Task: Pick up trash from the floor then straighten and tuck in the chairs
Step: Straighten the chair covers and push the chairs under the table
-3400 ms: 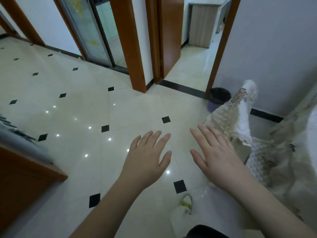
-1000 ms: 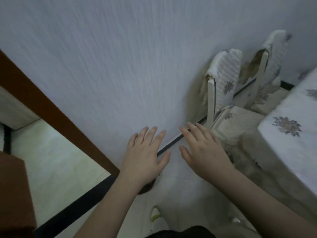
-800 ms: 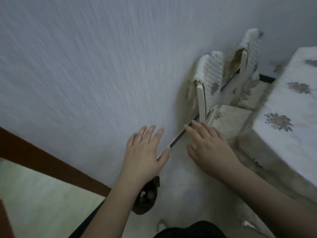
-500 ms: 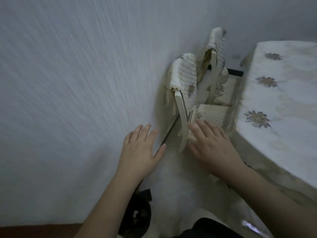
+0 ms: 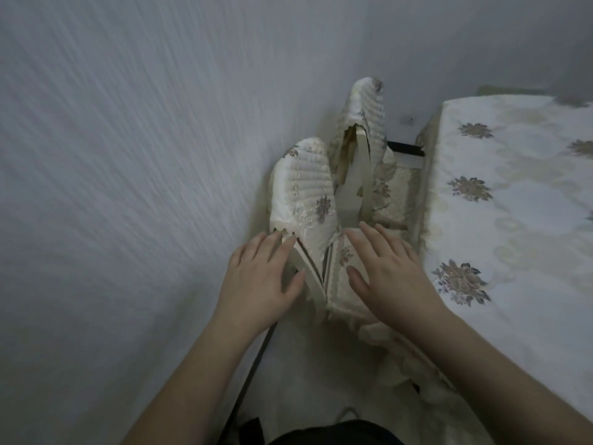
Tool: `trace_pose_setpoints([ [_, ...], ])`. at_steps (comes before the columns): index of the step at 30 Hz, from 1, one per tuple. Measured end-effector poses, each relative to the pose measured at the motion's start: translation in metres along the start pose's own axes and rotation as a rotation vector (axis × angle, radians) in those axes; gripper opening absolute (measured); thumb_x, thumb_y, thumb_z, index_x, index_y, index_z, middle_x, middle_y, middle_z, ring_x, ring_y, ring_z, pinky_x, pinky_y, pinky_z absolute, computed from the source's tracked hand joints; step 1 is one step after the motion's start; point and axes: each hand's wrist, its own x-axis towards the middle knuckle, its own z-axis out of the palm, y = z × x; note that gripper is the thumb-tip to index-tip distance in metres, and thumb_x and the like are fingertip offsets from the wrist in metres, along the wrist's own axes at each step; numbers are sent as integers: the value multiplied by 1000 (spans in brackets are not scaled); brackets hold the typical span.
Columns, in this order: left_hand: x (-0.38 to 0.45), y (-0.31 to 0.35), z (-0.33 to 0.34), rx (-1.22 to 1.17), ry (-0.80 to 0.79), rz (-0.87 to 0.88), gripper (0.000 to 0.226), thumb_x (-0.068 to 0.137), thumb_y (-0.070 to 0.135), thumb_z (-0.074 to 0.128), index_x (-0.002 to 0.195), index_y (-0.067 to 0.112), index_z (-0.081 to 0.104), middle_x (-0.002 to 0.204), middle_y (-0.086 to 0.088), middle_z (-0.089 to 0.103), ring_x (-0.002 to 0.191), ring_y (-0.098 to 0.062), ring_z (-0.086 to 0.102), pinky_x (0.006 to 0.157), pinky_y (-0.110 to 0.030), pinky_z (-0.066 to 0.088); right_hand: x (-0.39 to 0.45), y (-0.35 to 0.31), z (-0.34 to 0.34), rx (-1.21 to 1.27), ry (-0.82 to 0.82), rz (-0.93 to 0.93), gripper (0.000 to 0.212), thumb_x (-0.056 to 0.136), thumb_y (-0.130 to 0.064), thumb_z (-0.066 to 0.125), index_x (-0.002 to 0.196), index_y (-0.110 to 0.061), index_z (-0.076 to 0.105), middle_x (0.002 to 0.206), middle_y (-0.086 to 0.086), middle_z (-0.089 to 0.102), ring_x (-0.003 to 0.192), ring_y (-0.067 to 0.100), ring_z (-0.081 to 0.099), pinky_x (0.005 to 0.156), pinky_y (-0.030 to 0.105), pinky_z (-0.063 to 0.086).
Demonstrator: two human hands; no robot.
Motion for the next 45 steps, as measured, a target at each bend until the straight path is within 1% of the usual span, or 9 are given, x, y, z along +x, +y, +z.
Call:
trace_pose_setpoints([
  [3, 32, -1, 7, 10, -11, 3, 61, 89, 57, 34, 141, 25, 43, 145, -1, 46, 134, -21, 39, 108, -41, 30, 30, 16, 4, -9, -11, 25, 62, 89, -48, 23, 145, -23, 33, 150, 5, 37, 140, 26, 28, 113, 42, 22],
  [6, 57, -9, 15, 5, -20, -16, 63, 87, 58, 34, 140, 26, 44, 145, -1, 46, 135, -21, 39, 108, -42, 29, 56, 21, 8, 2, -9, 54, 58, 93, -46, 33, 146, -23, 30, 152, 4, 34, 141, 25, 26, 114, 42, 21],
  [14, 126, -53, 51, -6, -59, -19, 60, 84, 48, 47, 139, 24, 45, 144, -5, 46, 133, -27, 39, 108, -46, 30, 145, 11, 23, 26, -38, 0, 59, 94, -43, 42, 148, -25, 26, 154, 2, 28, 143, 24, 21, 115, 41, 16],
  [20, 185, -91, 64, -61, -51, -33, 62, 86, 51, 37, 140, 23, 41, 140, -3, 49, 130, -24, 41, 105, -43, 34, 224, -6, 30, 13, -16, -17, 59, 94, -42, 43, 148, -24, 25, 155, 4, 27, 143, 24, 19, 115, 41, 14],
  [26, 234, -117, 83, -129, -144, -53, 62, 94, 48, 39, 149, 22, 23, 150, -1, 34, 136, -20, 32, 111, -38, 28, 279, -6, 51, -16, -7, -6, 59, 92, -39, 47, 146, -22, 29, 153, 5, 31, 141, 25, 24, 115, 43, 18],
  [35, 273, -120, 112, -105, -178, -99, 69, 93, 52, 38, 150, 19, 17, 151, -5, 32, 134, -24, 35, 108, -40, 33, 348, 14, 85, -36, -93, -100, 62, 93, -38, 48, 148, -21, 26, 154, 8, 28, 142, 28, 22, 115, 44, 16],
  [40, 271, -109, 129, -368, -280, -276, 98, 87, 57, 51, 151, 20, -13, 156, -10, 20, 138, -26, 31, 106, -41, 34, 400, 26, 111, -34, -193, -160, 64, 92, -33, 46, 150, -23, 19, 156, 7, 24, 144, 26, 16, 117, 43, 12],
  [42, 267, -105, 139, -451, -343, -362, 103, 84, 58, 53, 148, 25, -20, 157, -12, 18, 133, -27, 38, 98, -41, 43, 420, 30, 124, -39, -242, -176, 64, 92, -30, 45, 150, -22, 17, 156, 7, 22, 144, 26, 15, 117, 44, 11],
  [45, 259, -97, 149, -431, -338, -413, 96, 88, 51, 49, 147, 27, -23, 148, -15, 36, 98, -25, 62, 67, -32, 47, 448, 35, 141, -96, -300, -243, 60, 94, -25, 41, 149, -21, 17, 157, 5, 19, 145, 26, 11, 117, 48, 8],
])
